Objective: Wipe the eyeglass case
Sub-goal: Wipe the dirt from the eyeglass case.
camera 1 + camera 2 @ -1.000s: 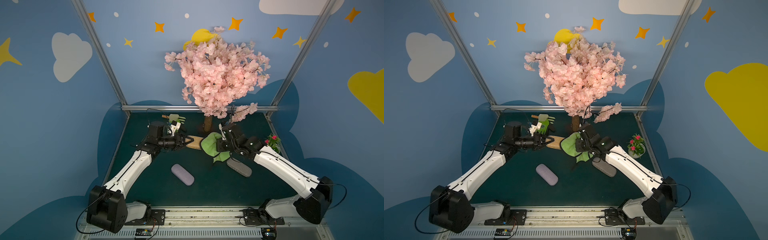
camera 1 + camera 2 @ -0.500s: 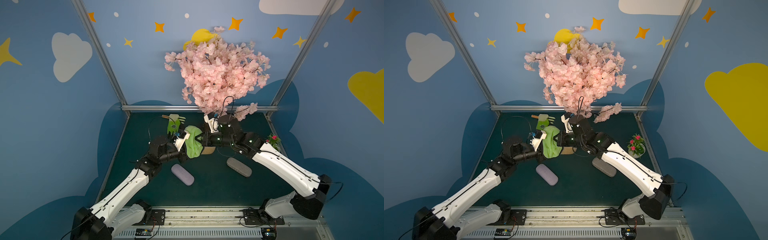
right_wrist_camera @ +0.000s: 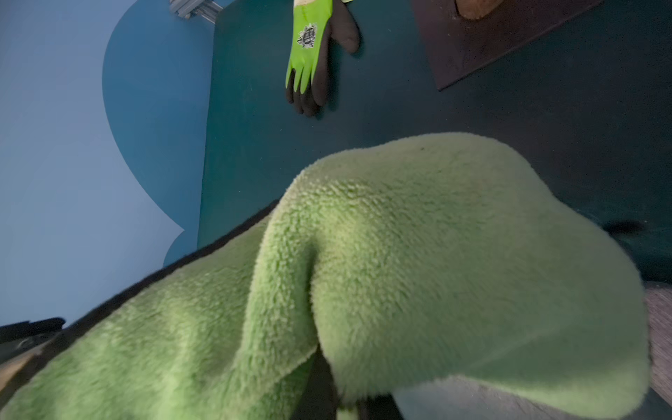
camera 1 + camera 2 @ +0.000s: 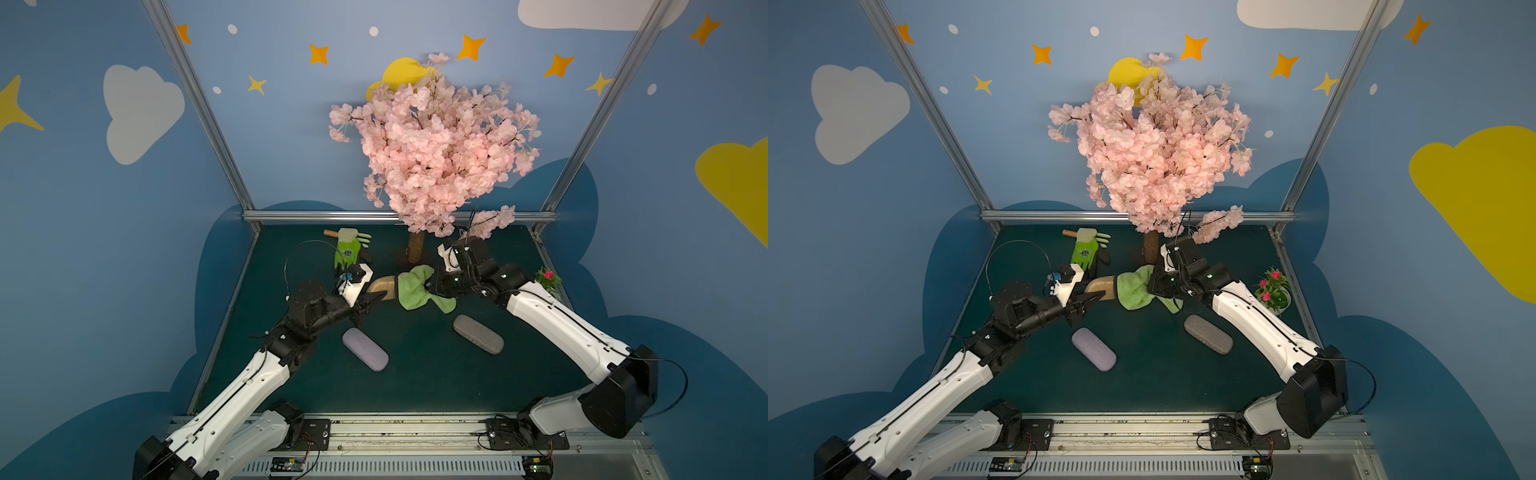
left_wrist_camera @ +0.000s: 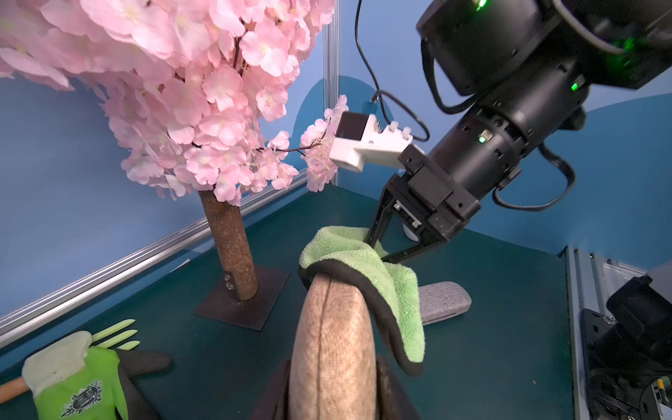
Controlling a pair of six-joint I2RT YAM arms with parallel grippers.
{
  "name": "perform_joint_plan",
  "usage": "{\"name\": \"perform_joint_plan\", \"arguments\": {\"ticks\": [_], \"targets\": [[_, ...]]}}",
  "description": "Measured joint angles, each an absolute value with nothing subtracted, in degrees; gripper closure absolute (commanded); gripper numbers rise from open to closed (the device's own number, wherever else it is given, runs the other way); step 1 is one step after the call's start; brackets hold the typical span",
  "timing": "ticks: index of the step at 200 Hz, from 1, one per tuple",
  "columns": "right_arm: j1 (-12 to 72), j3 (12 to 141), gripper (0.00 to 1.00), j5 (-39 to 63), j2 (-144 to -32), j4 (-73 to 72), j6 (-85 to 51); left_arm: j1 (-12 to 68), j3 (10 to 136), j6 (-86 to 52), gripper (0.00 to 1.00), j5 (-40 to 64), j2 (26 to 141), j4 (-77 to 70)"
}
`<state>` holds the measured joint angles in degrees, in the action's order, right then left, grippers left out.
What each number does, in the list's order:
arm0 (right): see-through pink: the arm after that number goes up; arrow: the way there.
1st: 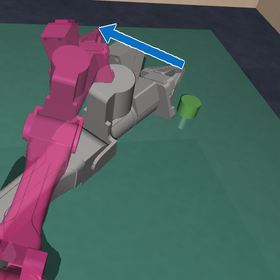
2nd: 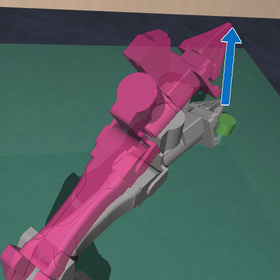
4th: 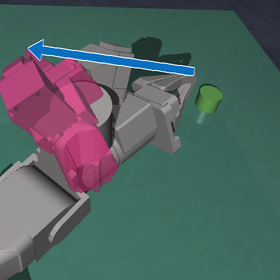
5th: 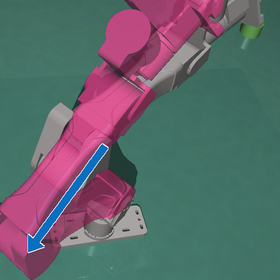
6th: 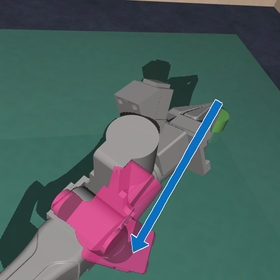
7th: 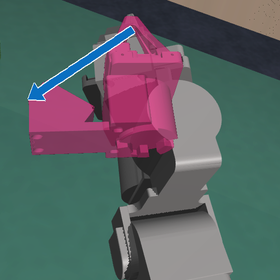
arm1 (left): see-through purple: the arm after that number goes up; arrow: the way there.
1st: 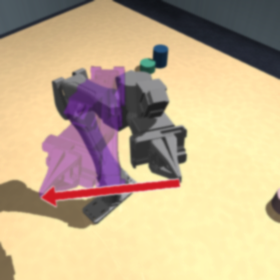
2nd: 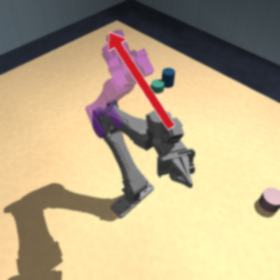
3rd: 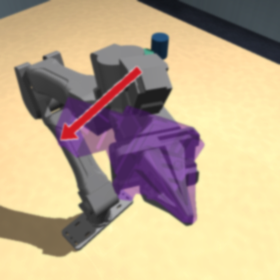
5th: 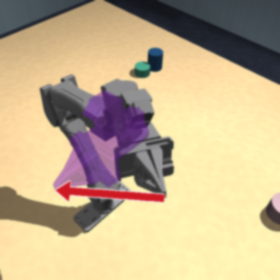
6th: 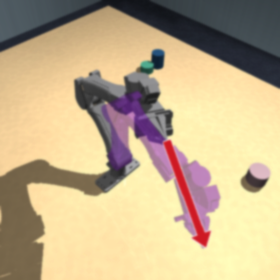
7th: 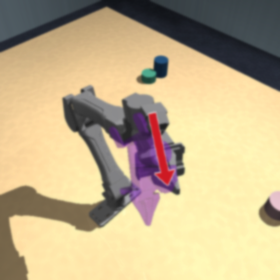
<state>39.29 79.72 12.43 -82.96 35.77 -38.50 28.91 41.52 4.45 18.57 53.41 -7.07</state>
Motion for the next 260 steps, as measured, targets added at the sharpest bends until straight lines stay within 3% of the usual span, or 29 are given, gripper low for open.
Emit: {"name": "perform_joint_plan", "arguments": {"ticks": [26,52,92,133,178,219,260], "targets": [[48.84,92.49,1.00,10.17,-83.88,37.78,-35.53,29.26,42.13,2.92,0.97,17.58,55.90,-6.85],[54.02,92.53,1.00,14.46,-83.72,32.38,-37.78,29.95,42.83,0.05,0.97,17.30,58.67,-5.45],[48.21,82.28,1.00,19.49,-86.37,24.14,-42.28,30.00,44.03,-3.22,0.97,15.55,59.37,-0.78],[41.47,77.73,1.00,11.60,-87.02,31.53,-38.85,29.89,44.82,-7.66,0.97,14.79,59.11,0.23],[47.46,86.35,1.00,2.55,-86.70,36.21,-34.65,29.21,53.76,-20.78,0.97,14.31,62.52,6.11],[53.45,87.00,1.00,6.79,-85.45,27.68,-38.24,27.29,60.27,-35.31,0.97,18.94,70.06,11.07],[44.01,72.60,1.00,15.99,-84.27,14.79,-46.35,22.61,59.75,-49.78,0.97,28.03,74.41,11.33]]}}
